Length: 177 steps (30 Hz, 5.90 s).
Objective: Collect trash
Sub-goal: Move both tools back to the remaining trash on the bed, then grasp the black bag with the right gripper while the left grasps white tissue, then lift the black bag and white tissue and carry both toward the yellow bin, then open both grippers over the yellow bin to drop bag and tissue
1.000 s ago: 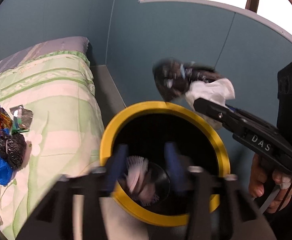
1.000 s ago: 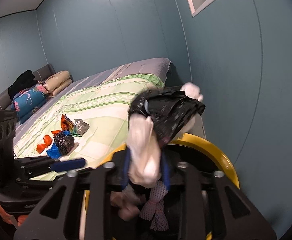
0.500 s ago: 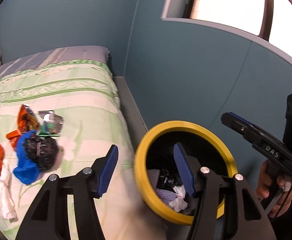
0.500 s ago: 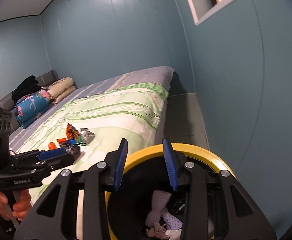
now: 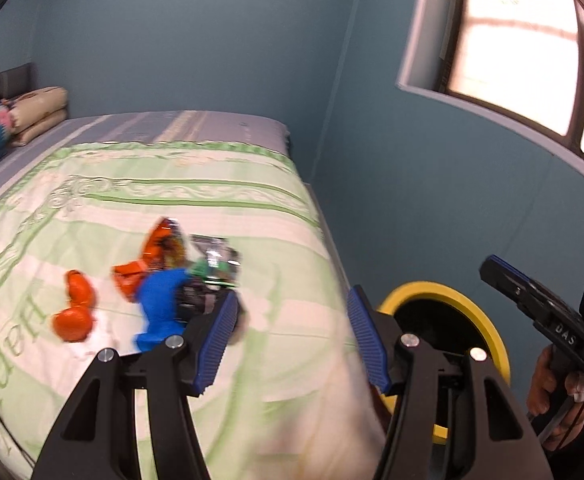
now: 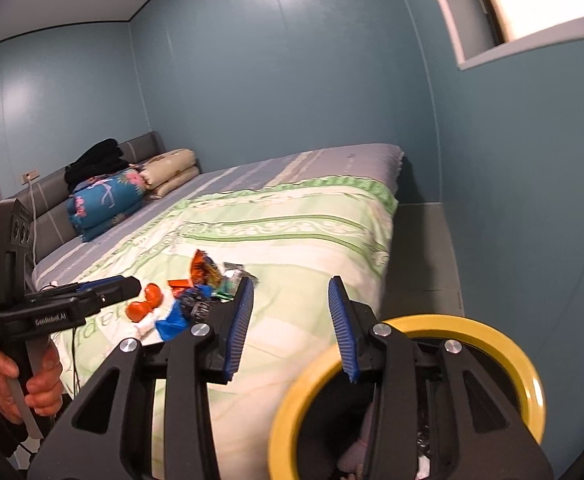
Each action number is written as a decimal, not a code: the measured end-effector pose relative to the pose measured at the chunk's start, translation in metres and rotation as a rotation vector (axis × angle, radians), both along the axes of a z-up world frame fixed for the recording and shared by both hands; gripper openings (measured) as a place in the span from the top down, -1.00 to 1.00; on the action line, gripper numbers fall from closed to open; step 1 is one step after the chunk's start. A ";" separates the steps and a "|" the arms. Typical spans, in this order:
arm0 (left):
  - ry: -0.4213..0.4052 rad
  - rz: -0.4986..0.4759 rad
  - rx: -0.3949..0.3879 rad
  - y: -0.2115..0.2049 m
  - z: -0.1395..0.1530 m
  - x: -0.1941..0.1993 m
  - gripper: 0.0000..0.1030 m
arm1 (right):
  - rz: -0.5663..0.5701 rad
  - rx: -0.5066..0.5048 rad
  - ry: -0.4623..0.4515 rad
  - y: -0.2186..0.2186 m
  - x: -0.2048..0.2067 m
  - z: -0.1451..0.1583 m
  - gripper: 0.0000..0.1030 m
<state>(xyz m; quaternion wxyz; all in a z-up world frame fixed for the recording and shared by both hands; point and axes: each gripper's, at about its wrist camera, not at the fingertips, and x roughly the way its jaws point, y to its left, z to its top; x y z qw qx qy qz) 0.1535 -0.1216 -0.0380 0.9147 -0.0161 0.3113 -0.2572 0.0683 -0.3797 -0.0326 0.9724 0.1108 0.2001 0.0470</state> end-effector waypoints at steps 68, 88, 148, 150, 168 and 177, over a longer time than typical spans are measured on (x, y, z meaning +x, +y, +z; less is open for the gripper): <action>0.276 0.241 0.129 0.124 -0.151 0.065 0.10 | 0.290 -0.324 0.396 0.200 0.227 -0.122 0.14; 0.231 0.238 0.067 0.134 -0.127 0.054 0.65 | 0.297 -0.227 0.394 0.181 0.212 -0.108 0.54; -0.096 0.071 -0.010 0.022 0.043 -0.023 0.64 | 0.106 0.043 0.005 0.004 0.032 0.031 0.54; -0.107 0.049 -0.006 0.011 0.045 -0.025 0.64 | 0.090 0.046 -0.007 -0.004 0.025 0.033 0.54; -0.107 -0.106 0.018 -0.068 0.041 -0.038 0.64 | -0.066 0.066 -0.032 -0.061 -0.020 0.028 0.53; -0.104 -0.169 0.032 -0.099 0.033 -0.045 0.64 | -0.137 0.030 -0.041 -0.072 -0.035 0.023 0.53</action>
